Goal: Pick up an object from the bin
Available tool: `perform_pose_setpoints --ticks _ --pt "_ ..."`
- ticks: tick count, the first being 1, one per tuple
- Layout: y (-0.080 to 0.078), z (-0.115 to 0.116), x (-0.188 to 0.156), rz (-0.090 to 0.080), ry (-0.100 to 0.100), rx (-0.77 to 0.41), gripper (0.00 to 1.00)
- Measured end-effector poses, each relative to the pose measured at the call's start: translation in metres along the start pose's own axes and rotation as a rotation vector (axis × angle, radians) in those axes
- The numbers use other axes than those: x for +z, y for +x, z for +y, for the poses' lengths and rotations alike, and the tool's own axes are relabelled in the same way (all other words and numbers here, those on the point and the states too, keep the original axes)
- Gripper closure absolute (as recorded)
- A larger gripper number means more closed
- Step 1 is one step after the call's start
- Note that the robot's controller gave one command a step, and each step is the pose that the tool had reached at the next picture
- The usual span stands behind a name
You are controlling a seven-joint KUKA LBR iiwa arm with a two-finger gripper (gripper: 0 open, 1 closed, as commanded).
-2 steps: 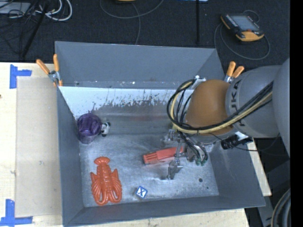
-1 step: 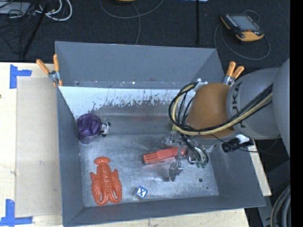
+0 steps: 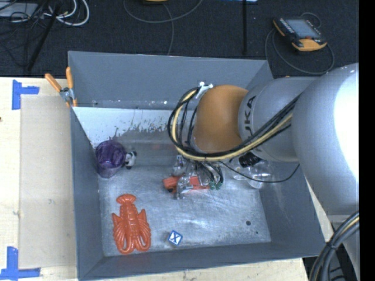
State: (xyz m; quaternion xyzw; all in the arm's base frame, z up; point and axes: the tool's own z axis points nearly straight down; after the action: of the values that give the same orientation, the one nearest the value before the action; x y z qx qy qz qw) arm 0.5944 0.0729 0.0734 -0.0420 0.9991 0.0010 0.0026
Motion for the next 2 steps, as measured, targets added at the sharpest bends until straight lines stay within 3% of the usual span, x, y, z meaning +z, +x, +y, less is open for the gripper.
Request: perform_pose_setpoints --ticks 2 --pt "0.0004 0.0 -0.0017 0.0 0.001 -0.001 1.0"
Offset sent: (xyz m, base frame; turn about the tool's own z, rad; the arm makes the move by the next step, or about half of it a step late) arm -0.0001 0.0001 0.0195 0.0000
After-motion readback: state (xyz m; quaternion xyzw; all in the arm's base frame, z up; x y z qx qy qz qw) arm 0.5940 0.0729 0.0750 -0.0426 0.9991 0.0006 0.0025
